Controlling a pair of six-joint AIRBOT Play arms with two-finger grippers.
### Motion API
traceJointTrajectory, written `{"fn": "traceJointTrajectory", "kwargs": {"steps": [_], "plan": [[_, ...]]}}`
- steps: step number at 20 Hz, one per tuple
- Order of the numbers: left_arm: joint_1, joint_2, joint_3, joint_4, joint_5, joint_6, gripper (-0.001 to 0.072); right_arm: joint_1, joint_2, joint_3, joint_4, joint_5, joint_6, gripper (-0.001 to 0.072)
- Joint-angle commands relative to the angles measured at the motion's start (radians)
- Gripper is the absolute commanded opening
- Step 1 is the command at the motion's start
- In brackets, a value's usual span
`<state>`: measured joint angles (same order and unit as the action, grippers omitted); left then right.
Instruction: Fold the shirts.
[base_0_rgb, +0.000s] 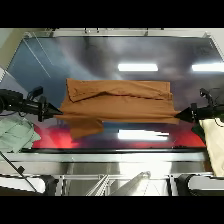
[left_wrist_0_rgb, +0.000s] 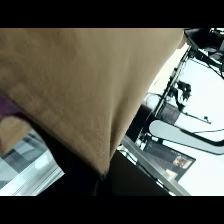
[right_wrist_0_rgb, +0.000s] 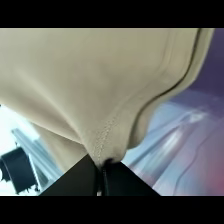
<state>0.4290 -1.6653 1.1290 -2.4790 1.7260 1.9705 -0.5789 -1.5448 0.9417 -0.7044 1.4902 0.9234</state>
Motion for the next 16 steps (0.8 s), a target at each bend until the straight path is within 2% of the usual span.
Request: {"fn": "traceJointTrajectory", "kwargs": {"steps": [1,6,9,13,16], "plan": [[0.014,-0.034,0.102,-0.002,0.005,-0.07,0.0028,0.0,0.0,0.016,0.095,-0.08,0.002,0.0015],[-0.113,-0.206,0.35,-0.004,0.002,-0.13,0.0028,0.092,-0.002,0.016,0.227,-0.328,-0.064,0.0016],[-0.177,-0.344,0.582,-0.004,0.002,-0.174,0.0028,0.142,-0.029,0.035,0.263,-0.471,-0.082,0.0016],[-0.187,-0.513,0.846,0.0,0.0,-0.252,0.0028,0.162,-0.133,0.096,0.282,-0.499,-0.087,0.0016],[-0.188,-0.61,0.939,-0.005,0.002,-0.289,0.0028,0.166,-0.201,0.131,0.291,-0.5,-0.087,0.0016]]}}
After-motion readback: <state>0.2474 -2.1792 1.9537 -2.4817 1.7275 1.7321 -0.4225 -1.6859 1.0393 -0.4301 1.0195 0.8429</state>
